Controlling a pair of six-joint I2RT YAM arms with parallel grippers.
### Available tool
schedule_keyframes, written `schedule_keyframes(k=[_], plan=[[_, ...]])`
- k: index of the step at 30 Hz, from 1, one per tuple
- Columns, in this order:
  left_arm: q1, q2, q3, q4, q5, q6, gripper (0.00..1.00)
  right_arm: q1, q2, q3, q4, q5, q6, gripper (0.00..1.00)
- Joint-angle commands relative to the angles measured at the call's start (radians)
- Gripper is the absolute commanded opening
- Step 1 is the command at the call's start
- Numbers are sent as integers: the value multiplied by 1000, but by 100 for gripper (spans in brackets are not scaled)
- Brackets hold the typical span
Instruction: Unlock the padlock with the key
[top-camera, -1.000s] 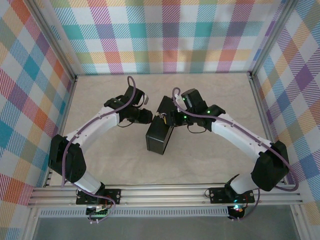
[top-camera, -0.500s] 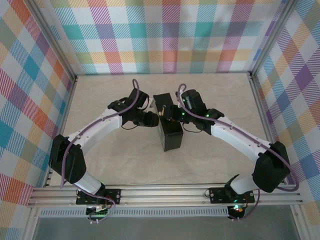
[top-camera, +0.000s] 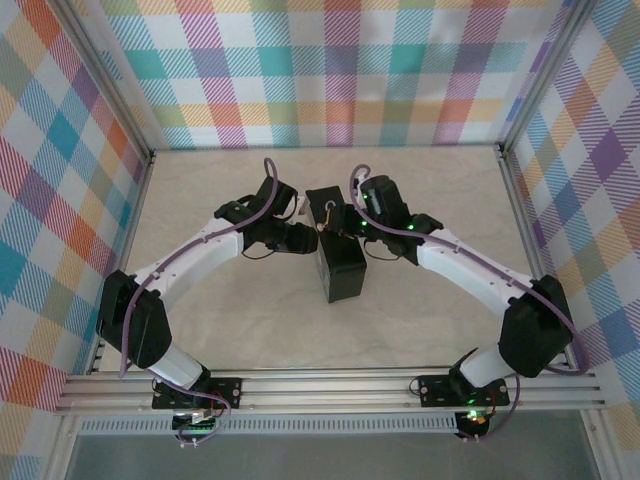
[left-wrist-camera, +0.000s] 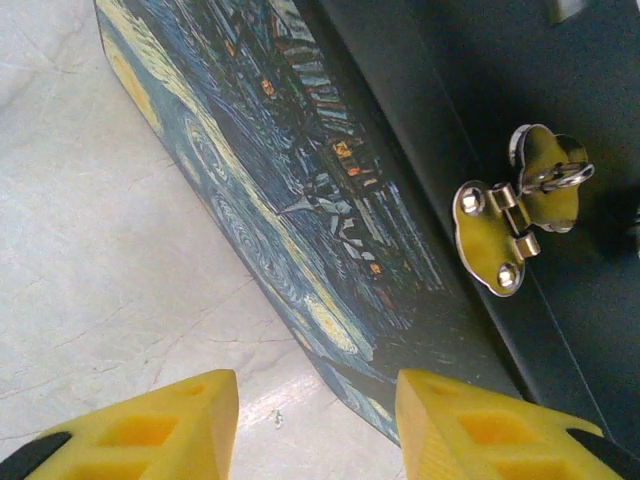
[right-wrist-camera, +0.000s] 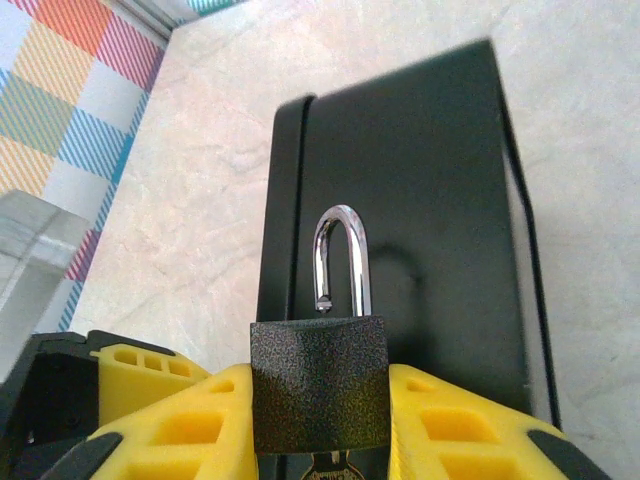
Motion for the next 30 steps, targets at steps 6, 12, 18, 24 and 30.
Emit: schedule_keyframes(k=[6, 12, 18, 24, 30], plan=[[20, -52, 68, -33, -79, -26, 54, -248, -234, -127, -89, -31, -98, 32], [27, -39, 96, -46, -157, -25, 57, -359, -272, -373, -45, 45, -88, 33], [27, -54, 94, -51, -174, -21, 57, -370, -172, -534, 96, 134, -95, 32], [28, -88, 74, -66, -191, 4, 59, -369, -115, -490, 30, 168, -151, 62], [55, -92, 69, -72, -206, 12, 61, -354, -173, -299, -139, -77, -334, 100]])
